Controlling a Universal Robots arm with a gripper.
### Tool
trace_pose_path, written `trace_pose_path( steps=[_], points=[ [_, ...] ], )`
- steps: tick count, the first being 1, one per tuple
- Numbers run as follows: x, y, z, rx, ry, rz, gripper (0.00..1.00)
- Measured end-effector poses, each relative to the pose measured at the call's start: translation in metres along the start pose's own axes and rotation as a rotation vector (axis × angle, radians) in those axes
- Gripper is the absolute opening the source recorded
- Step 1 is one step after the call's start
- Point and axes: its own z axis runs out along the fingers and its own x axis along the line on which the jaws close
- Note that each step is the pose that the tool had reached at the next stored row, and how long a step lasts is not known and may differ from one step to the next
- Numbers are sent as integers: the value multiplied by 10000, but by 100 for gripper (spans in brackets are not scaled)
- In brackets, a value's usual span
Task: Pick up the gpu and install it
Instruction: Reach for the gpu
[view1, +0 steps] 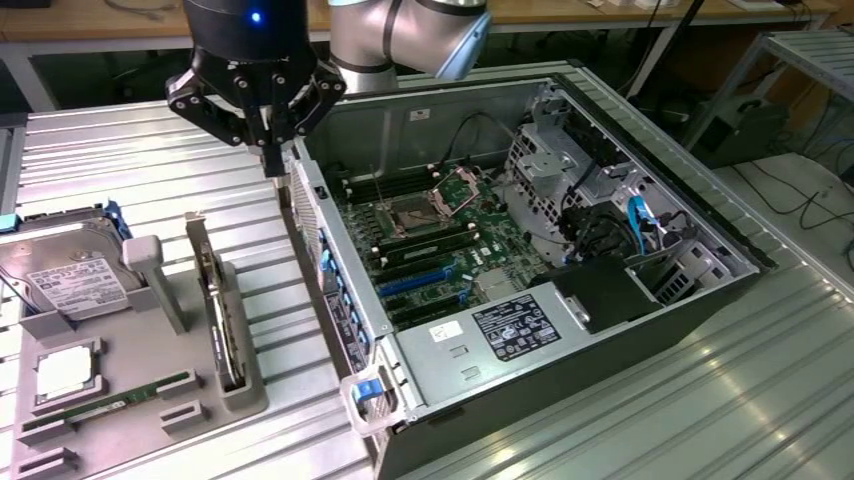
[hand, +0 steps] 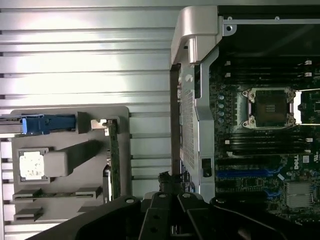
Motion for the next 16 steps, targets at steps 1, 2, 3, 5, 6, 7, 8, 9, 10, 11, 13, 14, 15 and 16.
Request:
trace_pose_path(
  steps=[1, 2, 3, 5, 6, 7, 8, 9, 10, 11, 13, 14, 15, 16],
  points=[
    [8, -10, -1, -1, 3, -49, 11],
    [14, -16, 0, -3, 5, -116, 11],
    [20, -21, 0, -6, 10, -218, 11],
    [139, -35, 6, -169, 40, -983, 11],
    [321, -38, 9, -169, 34, -869, 11],
    [439, -41, 9, -170, 37, -829, 11],
    [597, -48, 12, -168, 43, -776, 11],
    [610, -64, 11, -168, 44, -777, 11],
    [622, -86, 11, -169, 44, -776, 11],
    [630, -104, 11, -169, 43, -775, 11],
    [662, -161, 8, -169, 43, -775, 11],
    [673, -180, 7, -168, 44, -775, 11],
    [684, -199, 6, -168, 44, -776, 11],
    [695, -217, 6, -169, 44, -776, 11]
  ],
)
